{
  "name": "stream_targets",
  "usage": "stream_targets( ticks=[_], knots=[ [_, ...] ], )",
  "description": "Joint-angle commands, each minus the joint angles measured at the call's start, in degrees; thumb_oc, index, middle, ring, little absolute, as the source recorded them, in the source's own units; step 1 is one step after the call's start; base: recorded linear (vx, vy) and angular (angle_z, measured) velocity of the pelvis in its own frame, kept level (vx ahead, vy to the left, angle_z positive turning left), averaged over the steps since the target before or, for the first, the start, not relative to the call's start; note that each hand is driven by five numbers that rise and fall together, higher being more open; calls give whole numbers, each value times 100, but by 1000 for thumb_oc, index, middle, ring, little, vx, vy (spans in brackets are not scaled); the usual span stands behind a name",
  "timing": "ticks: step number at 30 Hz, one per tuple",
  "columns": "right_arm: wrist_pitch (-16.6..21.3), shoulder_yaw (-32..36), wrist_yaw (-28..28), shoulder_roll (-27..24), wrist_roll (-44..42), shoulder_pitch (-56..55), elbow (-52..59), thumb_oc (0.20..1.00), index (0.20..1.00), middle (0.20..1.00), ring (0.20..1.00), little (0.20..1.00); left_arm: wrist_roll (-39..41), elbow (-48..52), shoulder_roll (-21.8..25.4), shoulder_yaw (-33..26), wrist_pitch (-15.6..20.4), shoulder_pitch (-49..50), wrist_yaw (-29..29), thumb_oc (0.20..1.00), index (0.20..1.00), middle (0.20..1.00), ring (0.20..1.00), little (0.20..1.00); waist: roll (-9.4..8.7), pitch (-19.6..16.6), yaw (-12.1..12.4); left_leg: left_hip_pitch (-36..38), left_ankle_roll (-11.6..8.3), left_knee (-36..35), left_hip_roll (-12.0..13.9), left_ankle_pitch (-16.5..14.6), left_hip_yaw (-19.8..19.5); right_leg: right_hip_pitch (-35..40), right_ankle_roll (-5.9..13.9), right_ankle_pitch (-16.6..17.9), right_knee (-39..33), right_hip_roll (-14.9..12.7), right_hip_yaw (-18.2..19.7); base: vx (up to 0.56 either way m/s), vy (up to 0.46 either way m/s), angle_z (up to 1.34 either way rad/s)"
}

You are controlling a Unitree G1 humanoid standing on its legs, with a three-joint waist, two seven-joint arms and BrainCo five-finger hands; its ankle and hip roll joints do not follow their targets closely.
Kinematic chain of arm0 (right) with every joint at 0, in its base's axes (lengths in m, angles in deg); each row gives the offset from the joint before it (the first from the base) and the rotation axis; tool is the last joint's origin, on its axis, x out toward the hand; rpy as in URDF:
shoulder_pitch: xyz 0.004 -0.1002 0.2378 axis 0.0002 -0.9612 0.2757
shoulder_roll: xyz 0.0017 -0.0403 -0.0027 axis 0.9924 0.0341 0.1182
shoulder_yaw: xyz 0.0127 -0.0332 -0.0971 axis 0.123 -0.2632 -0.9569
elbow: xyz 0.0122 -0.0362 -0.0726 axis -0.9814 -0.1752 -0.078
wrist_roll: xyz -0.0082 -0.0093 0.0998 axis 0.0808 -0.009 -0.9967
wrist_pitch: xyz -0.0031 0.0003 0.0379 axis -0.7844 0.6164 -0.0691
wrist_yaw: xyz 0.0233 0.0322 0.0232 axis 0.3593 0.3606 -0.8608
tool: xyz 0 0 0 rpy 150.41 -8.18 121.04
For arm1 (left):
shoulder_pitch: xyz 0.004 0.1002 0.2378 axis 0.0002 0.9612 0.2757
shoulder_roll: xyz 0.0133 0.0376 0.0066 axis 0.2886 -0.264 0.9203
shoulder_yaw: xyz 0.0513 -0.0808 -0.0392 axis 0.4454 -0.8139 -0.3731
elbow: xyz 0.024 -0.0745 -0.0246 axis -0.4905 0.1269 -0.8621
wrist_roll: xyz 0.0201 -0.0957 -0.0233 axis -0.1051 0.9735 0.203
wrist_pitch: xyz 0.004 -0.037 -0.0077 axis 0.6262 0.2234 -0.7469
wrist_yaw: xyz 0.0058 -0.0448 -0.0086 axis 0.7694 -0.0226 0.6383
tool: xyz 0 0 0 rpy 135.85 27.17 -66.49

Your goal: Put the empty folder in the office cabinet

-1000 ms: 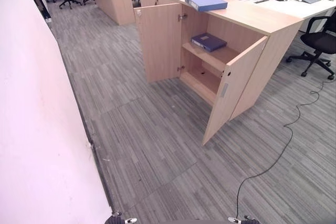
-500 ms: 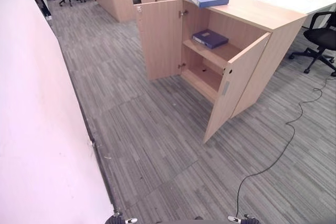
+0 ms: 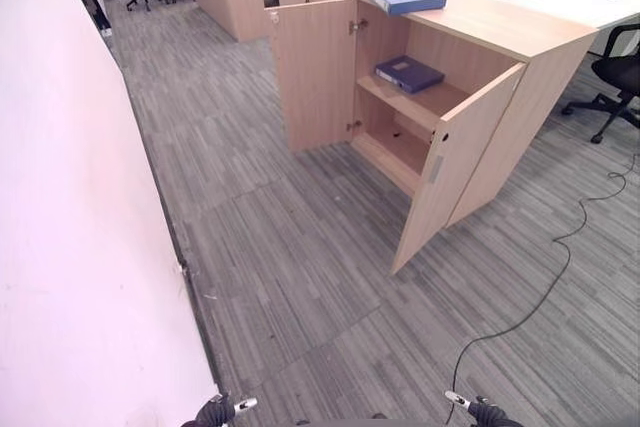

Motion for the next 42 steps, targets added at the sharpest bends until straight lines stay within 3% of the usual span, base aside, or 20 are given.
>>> stream_targets(
  ticks=[1, 4, 9, 11, 15, 19, 24, 27, 29, 32, 33, 36, 42],
  knots=[
    [234, -55, -104, -144, -258, 234, -32, 1000, 1000, 1000, 1000, 1000, 254, -43, -5, 32, 221, -440, -52, 1000, 1000, 1000, 1000, 1000, -161, 380, -18, -882, -268, 1533, 165, 411, 112, 601, 363, -417, -177, -210, -165, -80, -102, 29],
    [209, -3, -140, -167, -334, 219, -88, 1000, 1000, 1000, 1000, 1000, 313, -60, -31, 47, 217, -474, -55, 1000, 1000, 1000, 1000, 1000, -196, 440, -15, -1445, -222, 2175, 121, 780, 37, 723, 247, -523, -177, -219, -157, 44, -69, 28],
    [161, 24, -154, -157, -385, 125, -166, 1000, 1000, 1000, 1000, 1000, 262, -113, -17, 45, 199, -443, -42, 1000, 1000, 1000, 1000, 1000, -282, 388, 75, -2160, -77, 2190, 38, 717, 328, 866, 156, -717, -177, -189, -22, 140, -42, -6],
    [130, -16, -177, -119, -416, 107, -197, 1000, 1000, 1000, 1000, 1000, 233, -148, 13, 4, 177, -400, -63, 1000, 1000, 1000, 1000, 1000, -311, 354, 178, -2409, -31, 1900, 136, 732, 550, 994, 132, -812, -177, -150, 97, 261, 11, 6],
    [110, -74, -209, -83, -395, 85, -222, 1000, 1000, 1000, 1000, 1000, 310, -137, 39, -30, 179, -352, -109, 1000, 1000, 1000, 1000, 1000, -249, 329, 297, -2431, -77, 1249, 268, 1021, 447, 1202, 150, -910, -177, -38, 241, 167, 35, -10],
    [90, -145, -209, -82, -330, 56, -228, 1000, 1000, 1000, 1000, 1000, 349, -122, 104, -66, 157, -253, -103, 1000, 1000, 1000, 1000, 1000, -155, 280, 450, -2314, -136, 211, 635, 1365, 294, 1704, 137, -1251, -112, 156, 573, 323, 55, -18],
    [87, -181, -221, -40, -332, 53, -257, 1000, 1000, 1000, 1000, 1000, 363, -154, 160, -105, 129, -205, -95, 1000, 1000, 1000, 1000, 1000, -154, 285, 599, -2300, -215, 6, 767, 1499, -19, 1993, 135, -1566, 72, 232, 856, 279, 79, -55],
    [97, -234, -195, 124, -349, 23, -279, 1000, 1000, 1000, 1000, 1000, 317, -194, 299, -170, 105, -179, -94, 1000, 1000, 1000, 1000, 1000, -301, 99, 646, -2214, -261, -19, 846, 1737, 24, 1968, 228, -1745, 310, 238, 899, 272, 134, -23],
    [91, -232, -185, 169, -335, 20, -293, 1000, 1000, 1000, 1000, 1000, 261, -184, 326, -192, 97, -159, -75, 1000, 1000, 1000, 1000, 1000, -378, 9, 700, -2211, -194, 26, 839, 1691, 104, 1905, 318, -1753, 347, 181, 925, 266, 206, -19],
    [59, -231, -138, 240, -314, 41, -295, 1000, 1000, 1000, 1000, 1000, 104, -197, 381, -125, 87, -167, -29, 1000, 1000, 1000, 1000, 1000, -526, -123, 732, -2251, -37, 202, 696, 1477, 248, 1686, 598, -1524, 584, -66, 882, 259, 284, -15],
    [76, -234, -116, 248, -311, 62, -258, 1000, 1000, 1000, 1000, 1000, 38, -189, 391, -77, 98, -181, -25, 1000, 1000, 1000, 1000, 1000, -571, -151, 718, -2275, 50, 219, 584, 1397, 340, 1606, 730, -1305, 704, -162, 863, 200, 284, -2],
    [49, -181, -88, 233, -319, 141, -216, 1000, 1000, 1000, 1000, 1000, -31, -127, 393, -48, 94, -194, 5, 1000, 1000, 1000, 1000, 1000, -586, -241, 674, -2252, 189, 232, 395, 1190, 474, 1353, 915, -1032, 974, -261, 848, 138, 242, 3],
    [39, -112, -62, 266, -339, 358, -109, 1000, 1000, 1000, 1000, 1000, -83, -81, 439, -15, 101, -274, 13, 1000, 1000, 1000, 1000, 1000, -546, -269, 592, -2129, 520, 259, 64, 704, 636, 607, 1366, -88, 2136, -333, 831, 119, 227, -1]
  ],
)
